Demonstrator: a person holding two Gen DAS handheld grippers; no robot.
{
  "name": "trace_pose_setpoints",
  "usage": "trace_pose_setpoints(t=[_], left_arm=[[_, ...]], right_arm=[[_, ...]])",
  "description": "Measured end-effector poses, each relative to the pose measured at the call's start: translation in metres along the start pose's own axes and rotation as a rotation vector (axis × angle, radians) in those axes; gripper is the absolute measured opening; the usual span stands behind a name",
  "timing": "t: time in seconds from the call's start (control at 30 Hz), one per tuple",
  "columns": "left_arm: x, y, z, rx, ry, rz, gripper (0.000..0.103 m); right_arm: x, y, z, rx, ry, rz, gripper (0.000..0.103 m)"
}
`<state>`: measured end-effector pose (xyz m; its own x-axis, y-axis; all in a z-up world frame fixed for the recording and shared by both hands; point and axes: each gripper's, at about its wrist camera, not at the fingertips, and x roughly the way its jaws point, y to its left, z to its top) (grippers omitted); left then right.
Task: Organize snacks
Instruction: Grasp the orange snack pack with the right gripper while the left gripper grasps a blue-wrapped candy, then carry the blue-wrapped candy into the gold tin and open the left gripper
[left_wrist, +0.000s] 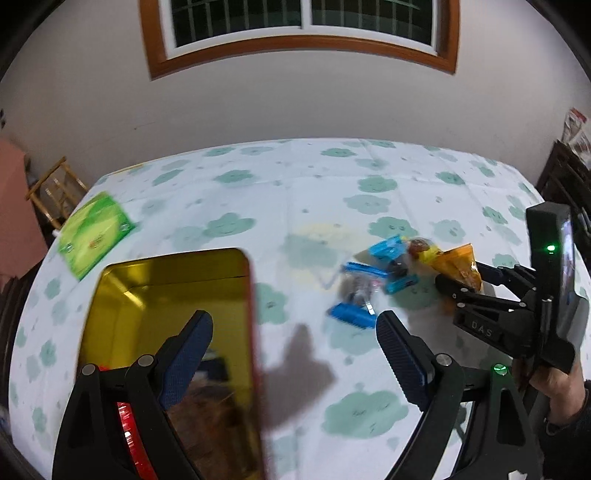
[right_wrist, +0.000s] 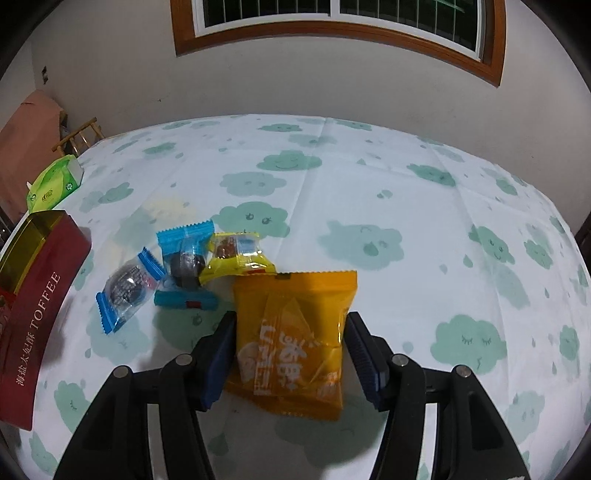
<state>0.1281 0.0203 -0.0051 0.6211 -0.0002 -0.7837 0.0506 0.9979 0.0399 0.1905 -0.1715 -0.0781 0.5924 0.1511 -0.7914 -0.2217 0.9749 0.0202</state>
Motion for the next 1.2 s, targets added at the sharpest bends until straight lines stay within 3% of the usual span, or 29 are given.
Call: trace_pose_setpoints(t=[0.23, 0.4, 0.57, 0.8, 1.0, 1.07, 1.2], left_arm=[[0.032, -0.028, 0.004, 0.057, 0.048, -0.074, 0.088], [0.057, -0.037, 0.008, 0.066, 0.095, -0.1, 0.088], [0.077, -0.038, 0.011, 0.067, 0.131, -0.097, 0.066], [0.092, -0.037, 0.016, 0.062, 0.153, -0.11, 0.06], [0.098, -0.042, 0.018, 0.089, 0.156, -0.122, 0.04], [0.098, -0.044, 0.019, 0.094, 0.156, -0.123, 0.029], [0.096, -0.045, 0.018, 0.092, 0.166, -0.128, 0.025]], right_arm=[[-0.015, -0.031, -0.017, 0.044, -0.014, 0.0, 0.049], [-0.032, -0.064, -0.039, 0.065, -0.021, -0.07, 0.049], [-0.045, -0.088, -0.055, 0.11, -0.022, -0.091, 0.049], [-0.052, -0.099, -0.065, 0.138, -0.024, -0.101, 0.049], [-0.051, -0.098, -0.065, 0.128, -0.02, -0.112, 0.051], [-0.051, -0.098, -0.065, 0.128, -0.02, -0.112, 0.051], [-0.051, -0.097, -0.065, 0.125, -0.019, -0.115, 0.051]])
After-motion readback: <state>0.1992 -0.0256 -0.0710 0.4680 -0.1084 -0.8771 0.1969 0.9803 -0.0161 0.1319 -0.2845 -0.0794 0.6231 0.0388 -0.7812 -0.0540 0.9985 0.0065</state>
